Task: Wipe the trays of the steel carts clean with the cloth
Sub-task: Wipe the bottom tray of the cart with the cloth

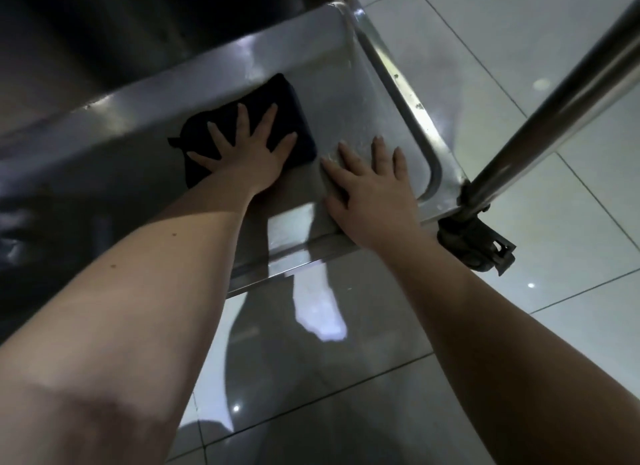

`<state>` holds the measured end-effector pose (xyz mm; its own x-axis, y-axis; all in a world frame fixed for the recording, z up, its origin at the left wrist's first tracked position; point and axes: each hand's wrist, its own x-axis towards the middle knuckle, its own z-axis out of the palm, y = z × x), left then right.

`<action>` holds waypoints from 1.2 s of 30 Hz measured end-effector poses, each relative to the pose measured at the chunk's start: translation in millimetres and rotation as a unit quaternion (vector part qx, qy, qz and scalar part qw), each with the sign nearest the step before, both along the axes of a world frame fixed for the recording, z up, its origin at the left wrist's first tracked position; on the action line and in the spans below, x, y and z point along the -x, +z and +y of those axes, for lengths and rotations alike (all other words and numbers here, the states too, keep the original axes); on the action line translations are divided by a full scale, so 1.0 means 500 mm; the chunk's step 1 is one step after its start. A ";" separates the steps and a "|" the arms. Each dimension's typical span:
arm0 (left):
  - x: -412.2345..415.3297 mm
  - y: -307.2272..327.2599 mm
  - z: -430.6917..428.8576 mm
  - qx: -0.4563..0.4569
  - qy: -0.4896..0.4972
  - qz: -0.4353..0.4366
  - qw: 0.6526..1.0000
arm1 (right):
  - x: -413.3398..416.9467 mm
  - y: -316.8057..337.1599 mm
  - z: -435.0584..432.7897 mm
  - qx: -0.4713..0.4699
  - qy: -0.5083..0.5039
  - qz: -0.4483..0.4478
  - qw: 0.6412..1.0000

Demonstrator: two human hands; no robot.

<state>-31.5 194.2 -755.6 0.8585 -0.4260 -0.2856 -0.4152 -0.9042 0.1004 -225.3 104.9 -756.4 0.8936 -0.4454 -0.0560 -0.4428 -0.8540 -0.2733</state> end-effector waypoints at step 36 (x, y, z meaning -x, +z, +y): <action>0.189 -0.006 0.310 0.043 -0.006 -0.007 0.999 | -0.091 -0.012 0.162 -0.019 0.041 -0.037 0.998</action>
<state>-125.8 349.3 -758.8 0.8571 -0.4584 -0.2348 -0.4276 -0.8875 0.1719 -179.7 186.0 -762.4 0.9291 -0.3698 -0.0043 -0.3496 -0.8744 -0.3364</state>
